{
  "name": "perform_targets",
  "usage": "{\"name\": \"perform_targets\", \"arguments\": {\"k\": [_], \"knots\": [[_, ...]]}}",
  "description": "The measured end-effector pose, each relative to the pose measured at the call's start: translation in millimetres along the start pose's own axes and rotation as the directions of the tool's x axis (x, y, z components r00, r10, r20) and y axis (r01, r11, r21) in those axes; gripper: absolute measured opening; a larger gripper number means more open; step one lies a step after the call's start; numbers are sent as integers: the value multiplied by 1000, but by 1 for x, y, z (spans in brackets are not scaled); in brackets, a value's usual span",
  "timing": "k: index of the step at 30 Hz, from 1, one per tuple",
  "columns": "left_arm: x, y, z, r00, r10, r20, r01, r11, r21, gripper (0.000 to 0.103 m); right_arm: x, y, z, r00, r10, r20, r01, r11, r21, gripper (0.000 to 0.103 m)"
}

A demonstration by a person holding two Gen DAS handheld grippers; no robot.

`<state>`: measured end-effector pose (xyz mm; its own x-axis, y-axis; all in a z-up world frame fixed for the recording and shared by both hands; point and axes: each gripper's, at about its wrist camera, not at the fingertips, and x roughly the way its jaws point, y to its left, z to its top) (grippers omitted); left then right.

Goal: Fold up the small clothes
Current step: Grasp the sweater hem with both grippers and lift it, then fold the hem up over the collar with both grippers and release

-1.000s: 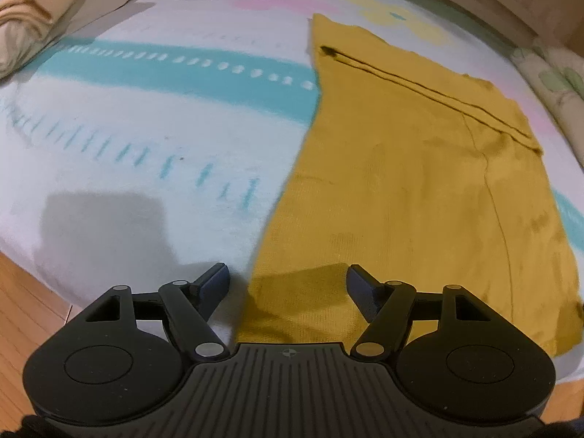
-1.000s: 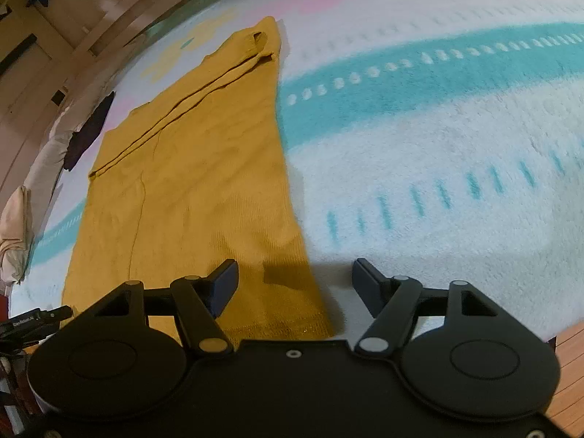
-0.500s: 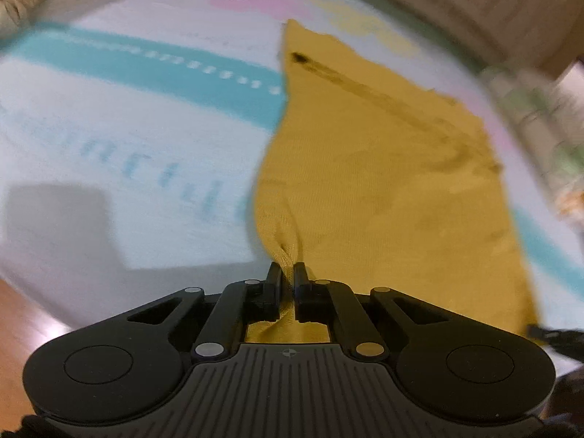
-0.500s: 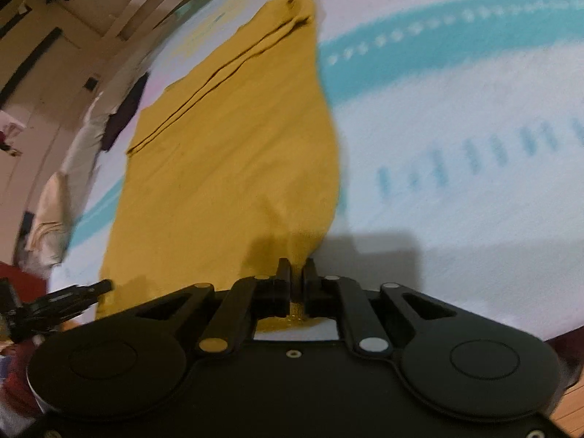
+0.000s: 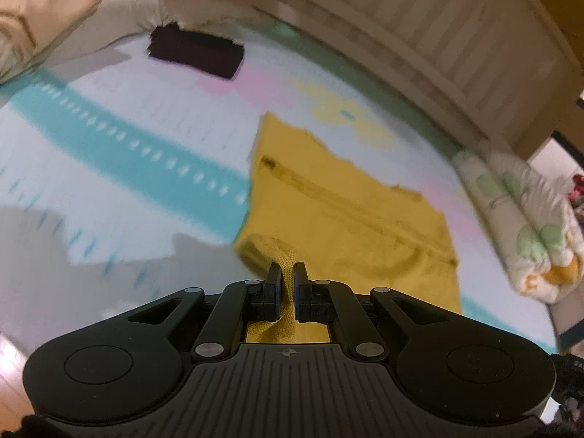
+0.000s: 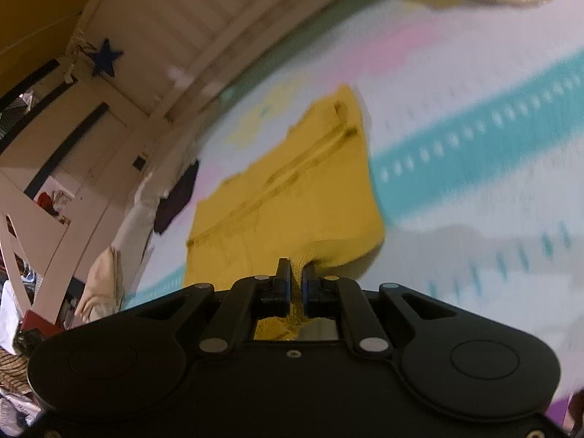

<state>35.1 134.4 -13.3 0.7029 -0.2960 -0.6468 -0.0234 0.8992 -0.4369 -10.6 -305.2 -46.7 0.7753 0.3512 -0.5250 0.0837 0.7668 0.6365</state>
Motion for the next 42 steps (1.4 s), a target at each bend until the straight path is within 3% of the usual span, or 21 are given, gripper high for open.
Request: {"name": "perform_targets", "arguments": {"k": [5,12,23,33,42], "knots": [[7,-16,39,999,-23,26,23,1000,17,6,4,14,34,998,0,61,1,1000,-11,14],[44,-33,94,999,-40,25,39,999,35,6,40,27,87,997,-48,66,50,998,-33,14],[130,-27,135,1000,21,-23,-21,1000,6,6,130,21,150,992,-123,23,124,990,-59,14],[197,-10,145,993,82,-80,-83,997,-1,6,201,5,170,982,-186,-27,184,981,-65,14],[224,4,150,993,102,-62,-104,994,-29,7,229,-17,164,972,-230,-42,228,972,-56,16]]}}
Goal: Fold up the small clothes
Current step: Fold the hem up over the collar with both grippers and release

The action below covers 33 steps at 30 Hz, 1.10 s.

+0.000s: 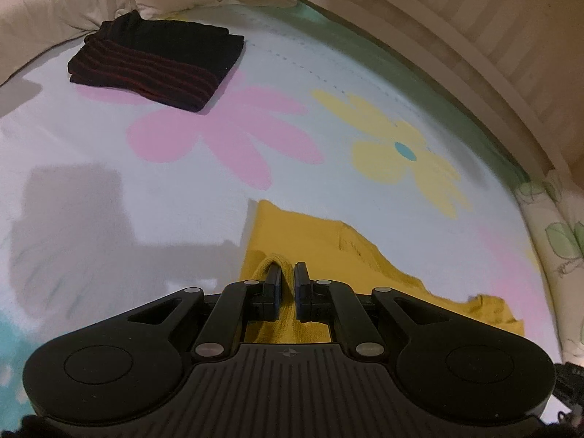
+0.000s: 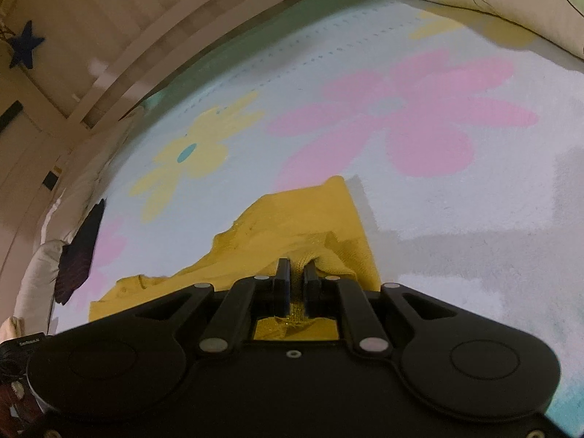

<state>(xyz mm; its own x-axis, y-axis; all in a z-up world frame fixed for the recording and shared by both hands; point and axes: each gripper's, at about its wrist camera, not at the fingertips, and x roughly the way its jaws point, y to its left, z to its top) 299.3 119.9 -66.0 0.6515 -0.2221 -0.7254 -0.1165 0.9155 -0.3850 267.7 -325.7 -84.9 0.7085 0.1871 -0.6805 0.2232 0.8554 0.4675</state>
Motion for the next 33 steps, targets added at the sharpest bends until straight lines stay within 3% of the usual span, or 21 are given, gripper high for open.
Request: {"name": "perform_targets", "arguments": {"k": [5,7,8,9,11,12,13,14,19,22,24,26,33], "knots": [[3,1,3,1000,1,20,-1,1000,9,7,6,-1,0,1000,-9,2,9,1000,1,21],[-3,3,7,998,3,63,-3,1000,-2,6,6,-1,1,1000,-6,16,6,1000,2,22],[-7,5,10,996,-4,93,5,1000,-6,6,7,0,3,1000,-7,27,7,1000,2,28],[-12,8,13,993,-32,111,33,999,-11,6,4,0,3,999,-8,44,8,1000,-1,45],[-20,11,17,990,-67,123,71,997,-25,9,-5,-1,5,995,-1,96,2,1000,-6,64],[-26,11,17,990,-60,131,63,998,-22,12,-11,-1,6,992,2,123,0,1000,-11,64],[-31,9,14,989,-49,143,50,999,-4,24,-16,-1,7,990,4,141,-1,1000,-20,64],[-36,6,11,987,-49,152,46,999,24,29,-23,0,7,988,4,152,2,999,-38,64],[-46,-20,-27,994,-59,91,38,974,222,29,-43,19,-6,992,20,126,14,965,-263,63],[-46,-37,-58,997,-56,57,33,938,345,29,-46,31,-27,996,9,87,26,916,-401,58],[-42,-50,-76,998,-46,32,27,897,442,29,-46,34,-40,998,8,64,23,886,-462,50],[-36,-58,-89,999,-43,4,36,864,503,29,-45,37,-50,999,5,45,18,865,-502,50],[-13,-65,-88,1000,-19,-20,26,860,509,29,-26,45,-64,999,-44,12,43,815,-578,50]]}}
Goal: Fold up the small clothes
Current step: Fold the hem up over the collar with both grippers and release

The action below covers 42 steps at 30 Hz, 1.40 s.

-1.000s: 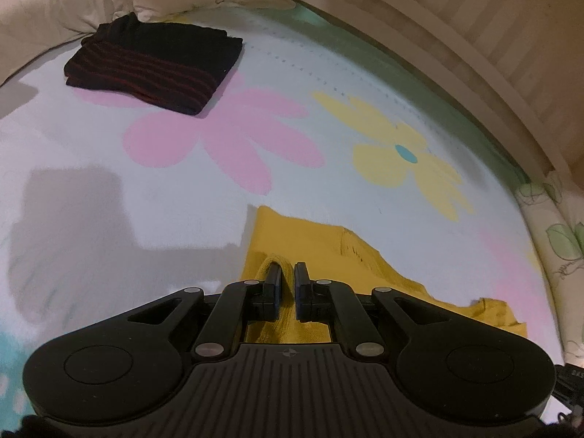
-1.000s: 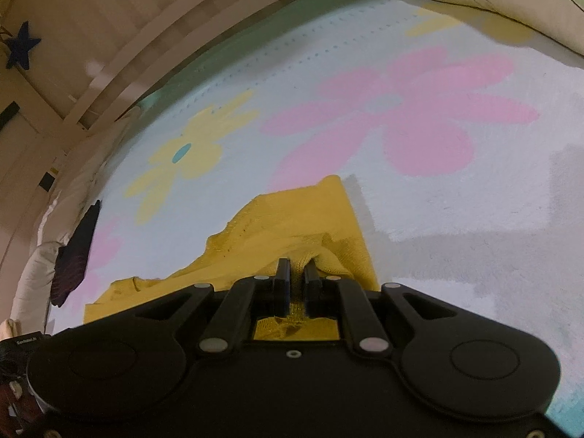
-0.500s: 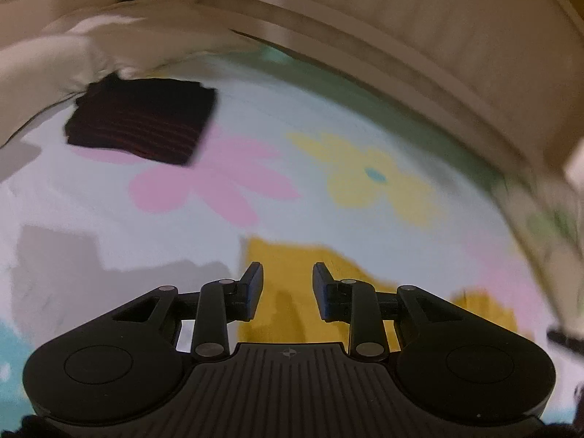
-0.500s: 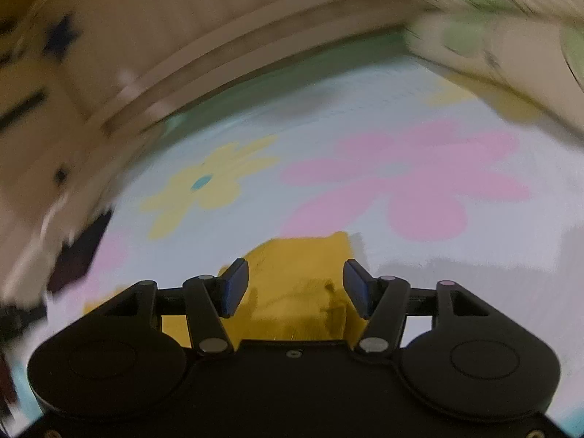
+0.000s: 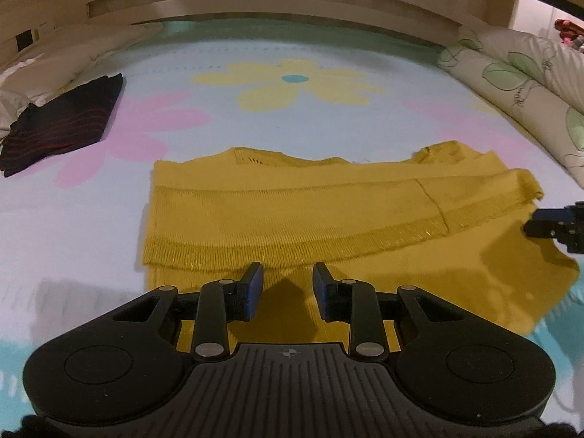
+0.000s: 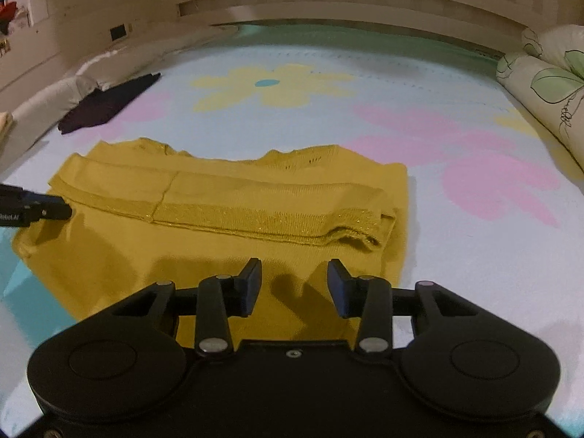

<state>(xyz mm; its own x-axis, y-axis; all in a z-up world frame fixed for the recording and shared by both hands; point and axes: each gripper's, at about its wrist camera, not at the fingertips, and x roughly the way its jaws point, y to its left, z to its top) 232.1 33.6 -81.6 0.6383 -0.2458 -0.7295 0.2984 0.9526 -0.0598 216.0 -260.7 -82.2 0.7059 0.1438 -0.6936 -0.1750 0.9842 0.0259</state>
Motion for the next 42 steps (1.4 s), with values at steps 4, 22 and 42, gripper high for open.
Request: {"name": "perform_targets", "arguments": {"k": [4,22,42], "knots": [[12,3,7,1000,18,5,-18,1000,-7,29,14,1,1,1000,-27,-5,27,1000,-8,50],[64,27,57,1000,17,20,-14,987,-157,29,66,-30,42,997,-43,66,29,979,203,48],[44,33,83,998,2,56,10,979,-201,34,39,-42,63,974,-80,213,26,969,244,76]]}}
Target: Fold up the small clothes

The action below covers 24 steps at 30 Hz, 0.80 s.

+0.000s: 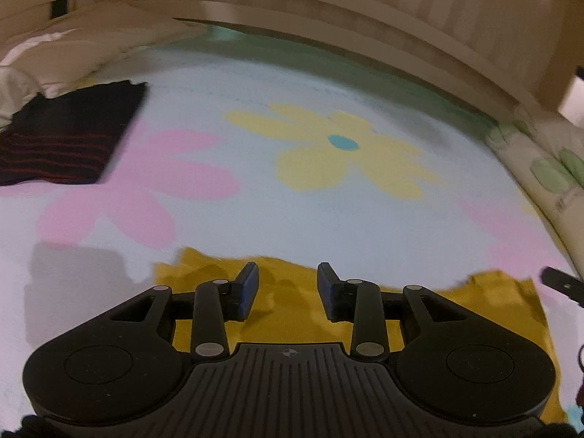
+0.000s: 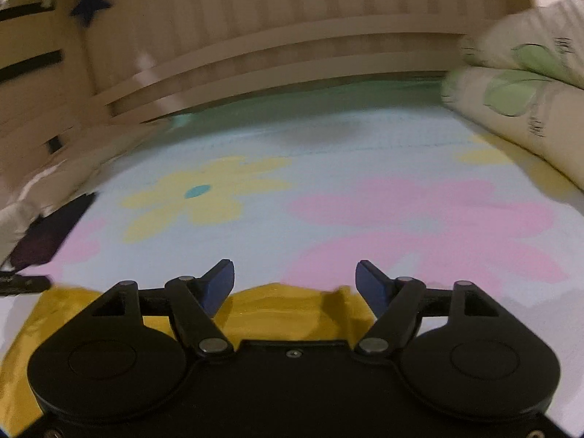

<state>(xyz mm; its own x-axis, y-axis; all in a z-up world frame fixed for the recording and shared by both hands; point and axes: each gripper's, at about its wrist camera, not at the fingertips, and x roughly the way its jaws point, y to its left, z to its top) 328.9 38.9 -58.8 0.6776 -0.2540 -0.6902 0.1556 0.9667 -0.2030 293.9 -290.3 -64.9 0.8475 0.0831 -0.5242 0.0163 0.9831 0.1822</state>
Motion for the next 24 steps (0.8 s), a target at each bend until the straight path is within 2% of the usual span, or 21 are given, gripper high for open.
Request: {"name": "perform_targets", "arguments": {"k": [4,6,7,8,10,13,15,24], "knots": [[11,-27,-11,999,-15,-52,19,997,81,36,11,30,-5,991,99,-87,-107,990,-90,76],[18,-40,-18,996,-13,-83,24,991,132,43,18,52,-12,984,119,-136,-140,977,-162,75],[21,-44,-21,995,-3,-95,18,988,156,50,21,60,-15,980,124,-153,-152,970,-187,75],[25,-47,-25,994,12,-105,7,984,180,59,24,68,-18,977,127,-169,-162,964,-209,75],[31,-50,-32,992,43,-118,-17,975,220,66,29,78,-24,974,115,-195,-162,956,-245,75],[32,-48,-37,993,60,-98,-33,967,251,75,37,84,-33,974,55,-222,-125,940,-316,75],[33,-46,-36,993,63,-99,-37,969,243,77,39,84,-40,975,24,-221,-101,934,-343,78],[29,-43,-35,993,61,-97,-36,969,243,79,41,74,-37,977,28,-210,-93,947,-307,82]]}}
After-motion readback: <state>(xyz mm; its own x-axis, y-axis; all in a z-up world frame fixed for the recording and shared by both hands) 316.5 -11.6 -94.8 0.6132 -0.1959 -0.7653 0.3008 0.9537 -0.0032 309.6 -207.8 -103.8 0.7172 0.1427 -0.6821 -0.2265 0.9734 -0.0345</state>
